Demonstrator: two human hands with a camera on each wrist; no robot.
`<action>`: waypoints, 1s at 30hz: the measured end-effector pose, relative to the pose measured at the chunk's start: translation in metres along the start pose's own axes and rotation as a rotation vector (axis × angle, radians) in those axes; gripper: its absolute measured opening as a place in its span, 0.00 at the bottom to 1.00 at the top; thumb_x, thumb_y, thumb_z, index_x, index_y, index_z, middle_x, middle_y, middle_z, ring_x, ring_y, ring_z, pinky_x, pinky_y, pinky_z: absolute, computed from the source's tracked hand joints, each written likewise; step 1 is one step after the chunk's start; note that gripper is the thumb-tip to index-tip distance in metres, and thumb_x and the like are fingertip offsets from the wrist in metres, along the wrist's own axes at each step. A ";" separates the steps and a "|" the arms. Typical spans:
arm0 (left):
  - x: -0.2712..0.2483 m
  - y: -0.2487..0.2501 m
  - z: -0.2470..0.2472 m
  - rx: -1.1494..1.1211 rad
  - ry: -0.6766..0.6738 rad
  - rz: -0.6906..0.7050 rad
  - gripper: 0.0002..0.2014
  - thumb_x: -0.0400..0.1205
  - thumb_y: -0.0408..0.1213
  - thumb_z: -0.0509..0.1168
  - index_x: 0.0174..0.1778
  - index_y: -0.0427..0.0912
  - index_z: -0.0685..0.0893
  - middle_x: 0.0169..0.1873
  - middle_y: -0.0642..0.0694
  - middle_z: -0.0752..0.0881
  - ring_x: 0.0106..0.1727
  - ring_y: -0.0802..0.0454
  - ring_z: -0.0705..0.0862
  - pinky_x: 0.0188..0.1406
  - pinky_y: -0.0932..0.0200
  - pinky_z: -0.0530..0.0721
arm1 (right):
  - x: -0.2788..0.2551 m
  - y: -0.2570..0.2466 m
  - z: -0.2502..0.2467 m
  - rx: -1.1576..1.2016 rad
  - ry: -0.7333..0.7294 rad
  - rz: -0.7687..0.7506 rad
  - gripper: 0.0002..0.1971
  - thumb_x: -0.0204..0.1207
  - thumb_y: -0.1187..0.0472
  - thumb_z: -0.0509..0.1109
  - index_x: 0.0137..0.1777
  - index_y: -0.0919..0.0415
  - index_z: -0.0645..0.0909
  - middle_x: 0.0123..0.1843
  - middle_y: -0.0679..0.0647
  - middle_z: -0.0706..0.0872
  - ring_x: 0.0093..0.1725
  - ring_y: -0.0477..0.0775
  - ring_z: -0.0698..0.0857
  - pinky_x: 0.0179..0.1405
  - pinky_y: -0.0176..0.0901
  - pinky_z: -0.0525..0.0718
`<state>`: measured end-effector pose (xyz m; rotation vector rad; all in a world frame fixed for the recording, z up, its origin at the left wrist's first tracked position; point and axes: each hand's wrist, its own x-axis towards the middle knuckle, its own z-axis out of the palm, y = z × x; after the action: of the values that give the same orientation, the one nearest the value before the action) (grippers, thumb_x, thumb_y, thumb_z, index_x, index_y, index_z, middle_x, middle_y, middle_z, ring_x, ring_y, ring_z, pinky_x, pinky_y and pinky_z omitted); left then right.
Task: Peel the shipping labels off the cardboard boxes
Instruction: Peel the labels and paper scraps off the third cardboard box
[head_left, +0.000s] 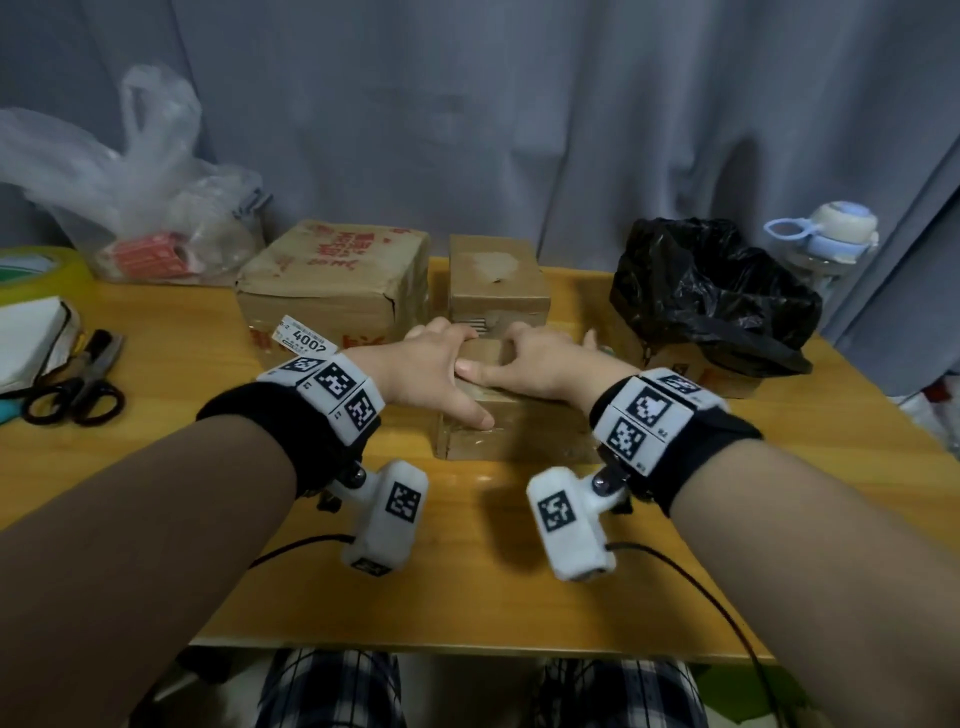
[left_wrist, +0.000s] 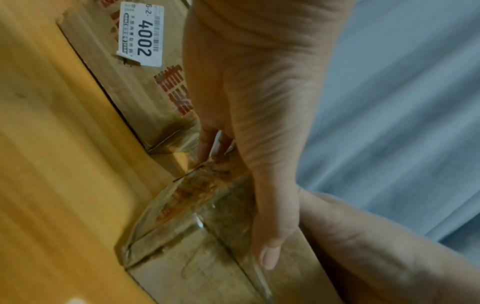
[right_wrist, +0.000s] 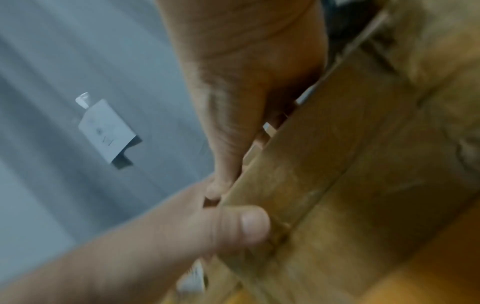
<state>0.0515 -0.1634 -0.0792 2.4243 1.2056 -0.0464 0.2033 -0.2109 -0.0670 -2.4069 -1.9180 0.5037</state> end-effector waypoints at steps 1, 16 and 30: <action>0.001 0.000 0.001 0.001 0.005 -0.006 0.59 0.62 0.62 0.76 0.83 0.47 0.50 0.76 0.46 0.59 0.78 0.44 0.59 0.76 0.47 0.67 | 0.002 -0.003 0.001 0.010 0.012 -0.009 0.47 0.61 0.19 0.54 0.74 0.51 0.67 0.75 0.55 0.74 0.76 0.61 0.69 0.77 0.72 0.50; -0.003 -0.001 0.001 -0.007 0.027 -0.029 0.57 0.62 0.63 0.76 0.82 0.47 0.52 0.75 0.45 0.61 0.78 0.44 0.59 0.76 0.48 0.65 | 0.011 0.008 -0.001 0.253 0.018 -0.053 0.26 0.74 0.36 0.64 0.72 0.41 0.73 0.75 0.47 0.75 0.76 0.56 0.71 0.78 0.65 0.59; -0.002 0.001 0.000 -0.019 0.003 -0.017 0.57 0.62 0.61 0.77 0.81 0.48 0.53 0.71 0.47 0.65 0.74 0.47 0.64 0.75 0.43 0.69 | -0.014 0.051 -0.020 0.320 -0.026 0.157 0.44 0.68 0.37 0.73 0.80 0.55 0.62 0.79 0.55 0.69 0.74 0.59 0.72 0.71 0.50 0.72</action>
<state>0.0516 -0.1653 -0.0784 2.3990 1.2224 -0.0366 0.2543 -0.2334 -0.0557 -2.3565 -1.5230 0.7858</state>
